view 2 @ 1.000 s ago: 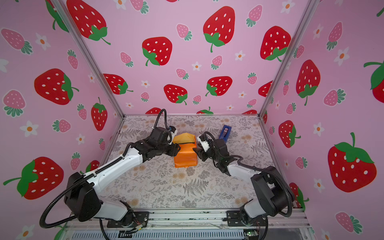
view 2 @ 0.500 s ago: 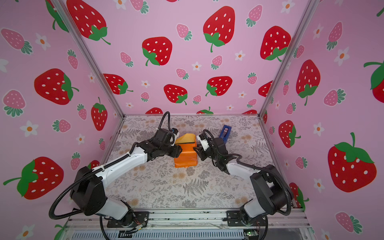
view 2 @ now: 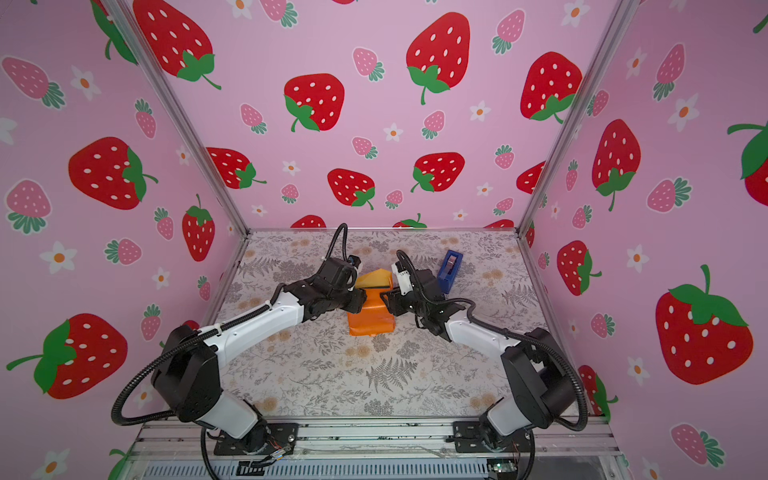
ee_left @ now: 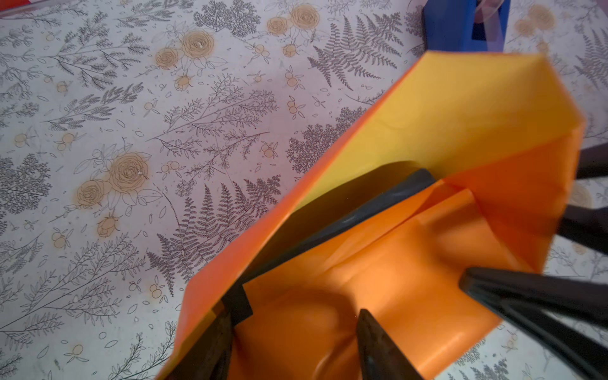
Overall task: Wrap a gift box in wrapping paper
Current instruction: Fold the wrapping paper for the gift box.
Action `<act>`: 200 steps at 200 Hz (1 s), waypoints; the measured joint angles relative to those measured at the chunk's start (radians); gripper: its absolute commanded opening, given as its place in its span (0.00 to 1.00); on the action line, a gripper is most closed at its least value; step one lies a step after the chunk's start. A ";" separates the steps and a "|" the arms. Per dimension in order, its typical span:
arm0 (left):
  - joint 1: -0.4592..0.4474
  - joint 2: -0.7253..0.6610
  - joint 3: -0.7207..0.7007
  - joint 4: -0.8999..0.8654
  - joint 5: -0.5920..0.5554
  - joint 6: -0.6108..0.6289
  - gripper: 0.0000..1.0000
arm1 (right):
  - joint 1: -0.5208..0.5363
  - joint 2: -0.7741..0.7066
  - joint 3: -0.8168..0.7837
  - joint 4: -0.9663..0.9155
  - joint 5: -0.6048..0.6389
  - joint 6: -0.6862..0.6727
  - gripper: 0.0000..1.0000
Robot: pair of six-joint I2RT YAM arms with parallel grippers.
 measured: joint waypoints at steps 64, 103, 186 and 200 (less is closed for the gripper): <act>-0.005 -0.009 0.002 -0.013 -0.016 0.001 0.60 | 0.014 0.057 0.039 -0.006 0.108 0.110 0.29; -0.005 -0.123 0.010 -0.111 -0.069 0.011 0.63 | 0.016 0.058 0.039 0.004 0.126 0.128 0.21; 0.052 -0.217 -0.131 -0.034 -0.042 -0.157 0.66 | 0.015 0.066 0.051 0.004 0.127 0.150 0.16; 0.051 -0.184 -0.159 -0.003 -0.008 -0.182 0.65 | 0.015 0.066 0.051 0.004 0.127 0.151 0.16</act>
